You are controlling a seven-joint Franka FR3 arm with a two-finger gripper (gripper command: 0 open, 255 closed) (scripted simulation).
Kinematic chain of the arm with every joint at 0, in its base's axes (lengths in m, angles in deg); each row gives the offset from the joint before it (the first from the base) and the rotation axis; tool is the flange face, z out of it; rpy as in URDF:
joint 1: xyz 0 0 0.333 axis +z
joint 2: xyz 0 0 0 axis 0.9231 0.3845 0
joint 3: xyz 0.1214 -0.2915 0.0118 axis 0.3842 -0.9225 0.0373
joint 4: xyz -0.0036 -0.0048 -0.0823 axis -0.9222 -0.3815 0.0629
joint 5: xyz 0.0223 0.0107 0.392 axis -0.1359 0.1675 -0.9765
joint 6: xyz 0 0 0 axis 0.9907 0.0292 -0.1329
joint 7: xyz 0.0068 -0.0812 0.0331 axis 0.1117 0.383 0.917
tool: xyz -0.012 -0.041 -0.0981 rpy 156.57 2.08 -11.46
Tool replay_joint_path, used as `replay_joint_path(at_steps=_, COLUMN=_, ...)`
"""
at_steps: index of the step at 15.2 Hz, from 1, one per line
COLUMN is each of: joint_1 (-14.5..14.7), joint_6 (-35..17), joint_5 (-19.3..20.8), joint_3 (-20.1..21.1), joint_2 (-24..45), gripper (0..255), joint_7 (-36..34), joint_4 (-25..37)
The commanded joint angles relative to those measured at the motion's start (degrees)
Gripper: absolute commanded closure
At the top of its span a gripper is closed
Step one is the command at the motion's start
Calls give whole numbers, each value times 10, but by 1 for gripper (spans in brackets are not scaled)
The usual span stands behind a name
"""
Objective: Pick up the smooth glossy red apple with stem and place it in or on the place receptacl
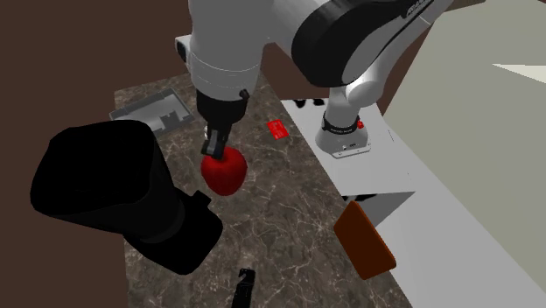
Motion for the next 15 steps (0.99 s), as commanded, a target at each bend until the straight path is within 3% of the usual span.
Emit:
replay_joint_path(at_steps=1, joint_1=-1, joint_6=16, joint_5=2, joint_3=-3, joint_2=0, gripper=255, joint_7=0, joint_4=16)
replay_joint_path(at_steps=15, joint_1=-71, joint_6=21, joint_5=51, joint_3=-113, joint_2=87, gripper=255, joint_7=149, joint_4=89)
